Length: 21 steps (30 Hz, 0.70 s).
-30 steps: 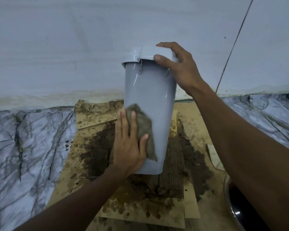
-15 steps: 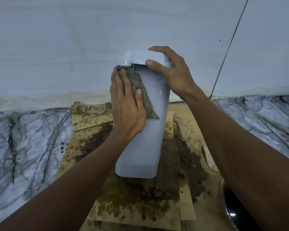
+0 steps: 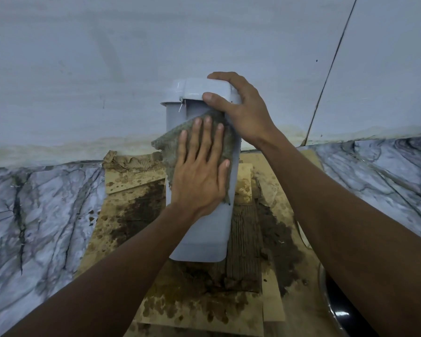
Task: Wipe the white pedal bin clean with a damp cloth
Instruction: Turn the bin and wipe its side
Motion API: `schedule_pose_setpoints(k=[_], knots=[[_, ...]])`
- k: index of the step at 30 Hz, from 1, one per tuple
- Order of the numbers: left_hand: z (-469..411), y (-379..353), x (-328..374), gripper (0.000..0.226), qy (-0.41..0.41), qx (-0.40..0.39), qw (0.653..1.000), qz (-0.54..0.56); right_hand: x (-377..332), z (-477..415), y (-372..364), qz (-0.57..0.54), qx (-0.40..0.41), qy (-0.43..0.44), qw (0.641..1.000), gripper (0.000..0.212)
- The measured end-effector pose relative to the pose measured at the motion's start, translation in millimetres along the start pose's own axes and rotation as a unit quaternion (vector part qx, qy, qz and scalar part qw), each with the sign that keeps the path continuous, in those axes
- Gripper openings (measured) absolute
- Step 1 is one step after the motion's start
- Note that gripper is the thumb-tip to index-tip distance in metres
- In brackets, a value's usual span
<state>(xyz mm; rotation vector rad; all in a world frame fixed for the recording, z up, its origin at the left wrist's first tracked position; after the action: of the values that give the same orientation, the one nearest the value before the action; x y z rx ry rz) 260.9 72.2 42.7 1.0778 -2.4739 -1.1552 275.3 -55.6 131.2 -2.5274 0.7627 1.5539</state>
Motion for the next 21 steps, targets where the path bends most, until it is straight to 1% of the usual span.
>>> schedule_pose_setpoints(k=[2, 4, 6, 8, 9, 10, 11, 12, 14, 16, 18, 21], knots=[[15.2, -5.6, 6.5, 0.063, -0.060, -0.007, 0.998, -0.008, -1.9, 1.8, -2.2, -0.010, -0.002, -0.006, 1.000, 0.039], [50.7, -19.5, 17.8, 0.063, -0.156, -0.031, 0.987, -0.019, -4.5, 4.5, -0.3, -0.035, -0.009, -0.014, 0.999, 0.035], [94.9, -35.1, 29.3, 0.063, -0.248, -0.071, 0.966, -0.032, -6.4, 6.7, 3.6, -0.049, -0.016, -0.015, 0.999, 0.033], [132.7, -45.4, 36.0, 0.063, -0.332, -0.104, 0.936, -0.049, -6.6, 8.4, 5.8, -0.052, -0.017, -0.013, 0.998, 0.032], [144.4, -47.3, 35.1, 0.063, -0.362, -0.110, 0.924, -0.058, -6.5, 8.8, 5.2, -0.055, -0.017, -0.014, 0.998, 0.033], [148.0, -47.4, 30.4, 0.063, -0.375, -0.109, 0.918, -0.063, -5.9, 8.2, 4.0, -0.057, -0.016, -0.013, 0.998, 0.033], [144.3, -45.2, 23.2, 0.062, -0.367, -0.103, 0.923, -0.058, -5.3, 7.4, 2.6, -0.059, -0.015, -0.013, 0.998, 0.033], [135.4, -41.5, 14.5, 0.061, -0.339, -0.090, 0.935, -0.046, -4.8, 6.3, 1.4, -0.061, -0.012, -0.015, 0.998, 0.034], [110.7, -30.8, -5.8, 0.061, -0.235, -0.052, 0.971, -0.014, -4.2, 3.6, -1.0, -0.070, -0.006, -0.019, 0.997, 0.033], [87.9, -20.6, -22.1, 0.062, -0.113, -0.017, 0.993, 0.017, -3.7, 1.7, -2.7, -0.069, -0.005, -0.016, 0.998, 0.031], [71.2, -12.4, -28.2, 0.064, -0.010, 0.008, 0.999, 0.052, -3.3, 1.0, -3.6, -0.064, -0.004, -0.010, 0.998, 0.031], [51.9, -4.4, -29.9, 0.067, 0.117, 0.033, 0.986, 0.116, -2.1, 3.2, -2.2, -0.053, 0.003, -0.015, 0.998, 0.036]])
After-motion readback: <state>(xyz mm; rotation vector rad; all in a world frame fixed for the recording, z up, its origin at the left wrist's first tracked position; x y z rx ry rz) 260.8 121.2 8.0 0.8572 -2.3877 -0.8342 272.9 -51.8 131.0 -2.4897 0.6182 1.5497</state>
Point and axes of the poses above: each hand's wrist, its own z-axis away from the middle knuckle, its own y-axis out of the back of the hand, x = y × z, the point moved 6 cm from there along -z, towards the middle knuckle, and after that the axes turned 7 degrees about -z, right-handed, at the moved point
